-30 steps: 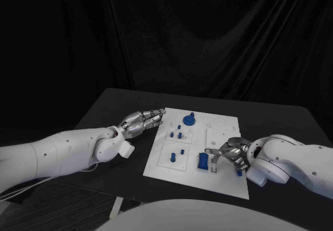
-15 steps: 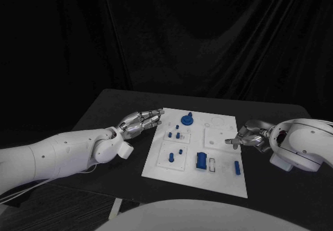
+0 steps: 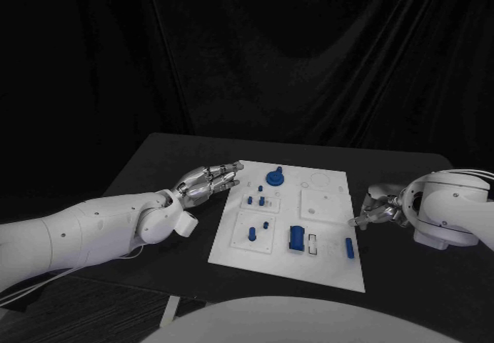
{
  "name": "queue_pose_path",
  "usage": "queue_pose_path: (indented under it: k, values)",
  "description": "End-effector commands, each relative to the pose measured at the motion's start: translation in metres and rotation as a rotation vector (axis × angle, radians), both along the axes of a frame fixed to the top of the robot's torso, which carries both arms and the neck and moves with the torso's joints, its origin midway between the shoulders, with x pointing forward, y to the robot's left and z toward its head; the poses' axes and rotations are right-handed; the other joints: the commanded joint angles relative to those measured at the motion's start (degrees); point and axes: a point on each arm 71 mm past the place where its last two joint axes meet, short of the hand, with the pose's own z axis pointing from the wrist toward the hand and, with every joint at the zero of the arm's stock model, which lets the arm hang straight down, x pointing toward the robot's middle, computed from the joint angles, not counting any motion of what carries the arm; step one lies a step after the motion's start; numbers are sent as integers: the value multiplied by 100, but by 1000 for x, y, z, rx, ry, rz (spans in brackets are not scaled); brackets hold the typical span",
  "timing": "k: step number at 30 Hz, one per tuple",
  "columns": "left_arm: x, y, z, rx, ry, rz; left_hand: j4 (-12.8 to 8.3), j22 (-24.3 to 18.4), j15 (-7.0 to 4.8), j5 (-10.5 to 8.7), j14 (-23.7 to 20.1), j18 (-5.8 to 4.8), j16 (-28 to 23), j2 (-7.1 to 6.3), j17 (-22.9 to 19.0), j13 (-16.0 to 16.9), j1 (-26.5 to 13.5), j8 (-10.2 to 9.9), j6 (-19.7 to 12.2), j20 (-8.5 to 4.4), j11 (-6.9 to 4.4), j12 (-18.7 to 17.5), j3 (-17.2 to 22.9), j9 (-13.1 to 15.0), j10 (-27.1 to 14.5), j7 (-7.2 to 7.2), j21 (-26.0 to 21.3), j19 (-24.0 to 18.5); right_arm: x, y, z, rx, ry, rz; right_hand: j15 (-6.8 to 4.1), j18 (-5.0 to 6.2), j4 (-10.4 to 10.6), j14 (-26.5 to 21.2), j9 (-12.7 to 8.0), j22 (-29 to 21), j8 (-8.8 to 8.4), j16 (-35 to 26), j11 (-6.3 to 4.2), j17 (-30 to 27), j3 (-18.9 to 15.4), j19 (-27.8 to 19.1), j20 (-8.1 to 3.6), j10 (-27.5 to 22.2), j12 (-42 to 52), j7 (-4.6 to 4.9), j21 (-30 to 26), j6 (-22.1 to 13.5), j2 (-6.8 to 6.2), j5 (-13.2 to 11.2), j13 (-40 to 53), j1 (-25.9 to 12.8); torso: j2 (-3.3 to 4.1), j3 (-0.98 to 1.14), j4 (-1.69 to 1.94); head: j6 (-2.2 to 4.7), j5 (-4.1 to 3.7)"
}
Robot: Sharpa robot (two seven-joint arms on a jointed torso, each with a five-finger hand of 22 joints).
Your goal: Assemble the parts on the task board
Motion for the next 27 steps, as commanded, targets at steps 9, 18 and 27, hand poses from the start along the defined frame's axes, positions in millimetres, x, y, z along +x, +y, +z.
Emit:
queue_pose_path:
  k: [9,18,27]
  values:
    - [-5,-6,10,-82,-82,27,24,13,-11,188,63,-18,55,-103,9,51,127,255,179,-66,2,249,194,67,121,-61,12,94,-6,5,-18,-69,46,32,1,58,-70,600,-300,1197,-257,114,48,1564,91,237,2,617,95,12,-97,223,-12,-502,1568,-55,3,3,1,-1,-56]
    - [-8,-5,12,-65,-117,8,46,9,-33,210,59,-19,50,-124,7,48,117,279,167,-127,-21,236,195,64,123,-85,11,93,-10,11,-29,-61,60,35,8,34,-50,600,-391,1231,-331,114,49,1564,67,281,0,617,95,19,11,256,8,-695,1568,-131,5,3,4,-1,-46]
    - [-8,-3,11,-50,-113,0,48,11,-30,212,55,-20,43,-125,5,44,115,280,158,-125,-21,207,196,63,115,-83,11,94,-12,14,-37,-56,65,31,4,39,-33,600,-438,1226,-385,114,60,1564,45,279,1,617,95,35,-9,229,18,-791,1568,-181,5,2,2,-1,-18]
